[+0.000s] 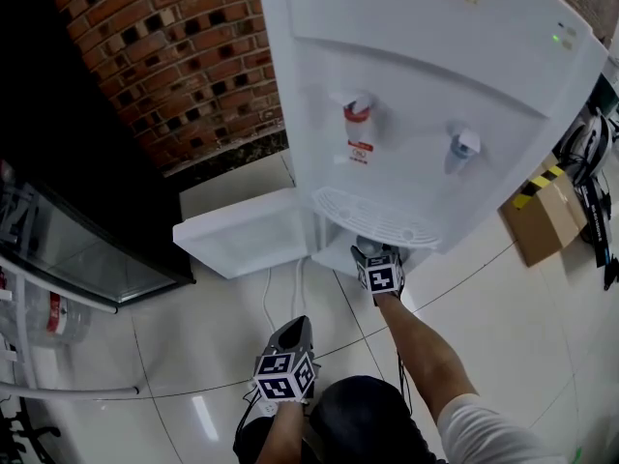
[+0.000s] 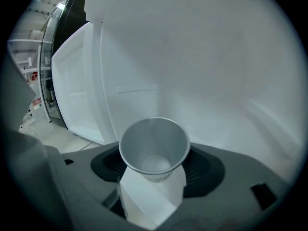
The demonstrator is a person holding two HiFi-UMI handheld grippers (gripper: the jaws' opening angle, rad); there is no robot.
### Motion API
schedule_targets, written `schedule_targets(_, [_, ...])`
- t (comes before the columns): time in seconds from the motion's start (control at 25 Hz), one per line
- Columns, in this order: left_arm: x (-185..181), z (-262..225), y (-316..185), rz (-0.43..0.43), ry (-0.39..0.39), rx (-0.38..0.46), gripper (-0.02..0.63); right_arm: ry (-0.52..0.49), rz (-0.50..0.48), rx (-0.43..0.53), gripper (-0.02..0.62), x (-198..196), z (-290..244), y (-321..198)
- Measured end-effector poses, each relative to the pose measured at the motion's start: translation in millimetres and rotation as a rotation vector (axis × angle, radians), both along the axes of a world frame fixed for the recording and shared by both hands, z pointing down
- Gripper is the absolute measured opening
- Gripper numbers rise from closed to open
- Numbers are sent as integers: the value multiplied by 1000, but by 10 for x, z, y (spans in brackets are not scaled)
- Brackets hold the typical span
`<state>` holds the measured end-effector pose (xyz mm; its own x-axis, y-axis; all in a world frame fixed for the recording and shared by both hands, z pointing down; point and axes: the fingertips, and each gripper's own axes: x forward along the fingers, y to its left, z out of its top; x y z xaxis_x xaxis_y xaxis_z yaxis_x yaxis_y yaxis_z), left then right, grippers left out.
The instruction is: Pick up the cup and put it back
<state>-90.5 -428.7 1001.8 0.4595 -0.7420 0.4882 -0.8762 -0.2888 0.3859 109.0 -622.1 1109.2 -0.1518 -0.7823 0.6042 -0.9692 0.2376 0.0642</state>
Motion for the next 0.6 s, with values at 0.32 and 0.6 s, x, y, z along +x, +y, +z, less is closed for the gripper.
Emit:
schedule_targets(0.32, [-53,-26,46,-2,3,14,0,-24,43,-22,344,27,150,-59])
schedule_targets(0.6, [-136,-16,98,-16,14,13,0,-32,76,-74,413,67,220,-13])
